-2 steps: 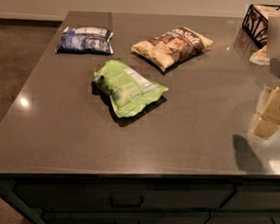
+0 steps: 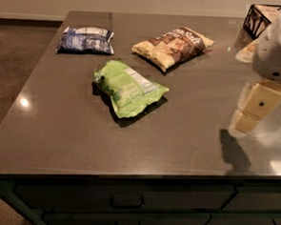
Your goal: Pick green rice chip bag
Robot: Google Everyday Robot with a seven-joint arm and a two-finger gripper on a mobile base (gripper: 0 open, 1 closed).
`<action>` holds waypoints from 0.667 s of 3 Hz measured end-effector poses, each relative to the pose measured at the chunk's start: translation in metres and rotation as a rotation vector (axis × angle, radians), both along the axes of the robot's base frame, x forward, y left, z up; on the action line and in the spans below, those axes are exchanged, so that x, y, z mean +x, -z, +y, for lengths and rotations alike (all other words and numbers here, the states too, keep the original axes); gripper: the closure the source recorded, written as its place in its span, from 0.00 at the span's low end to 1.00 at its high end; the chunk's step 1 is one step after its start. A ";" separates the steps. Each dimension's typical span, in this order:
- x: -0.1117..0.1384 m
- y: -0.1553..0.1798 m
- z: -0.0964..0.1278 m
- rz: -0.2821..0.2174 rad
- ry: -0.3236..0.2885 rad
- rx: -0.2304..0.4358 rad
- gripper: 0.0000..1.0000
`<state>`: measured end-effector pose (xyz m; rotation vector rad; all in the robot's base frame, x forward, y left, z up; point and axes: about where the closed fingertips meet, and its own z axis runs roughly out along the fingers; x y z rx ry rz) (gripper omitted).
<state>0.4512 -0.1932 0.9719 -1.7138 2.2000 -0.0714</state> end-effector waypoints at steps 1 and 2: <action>0.028 0.006 0.037 -0.040 0.018 0.075 0.00; 0.058 0.014 0.077 -0.058 0.033 0.145 0.00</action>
Offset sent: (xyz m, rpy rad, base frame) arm 0.0951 0.1229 -0.0238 0.2303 -0.0738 -0.0552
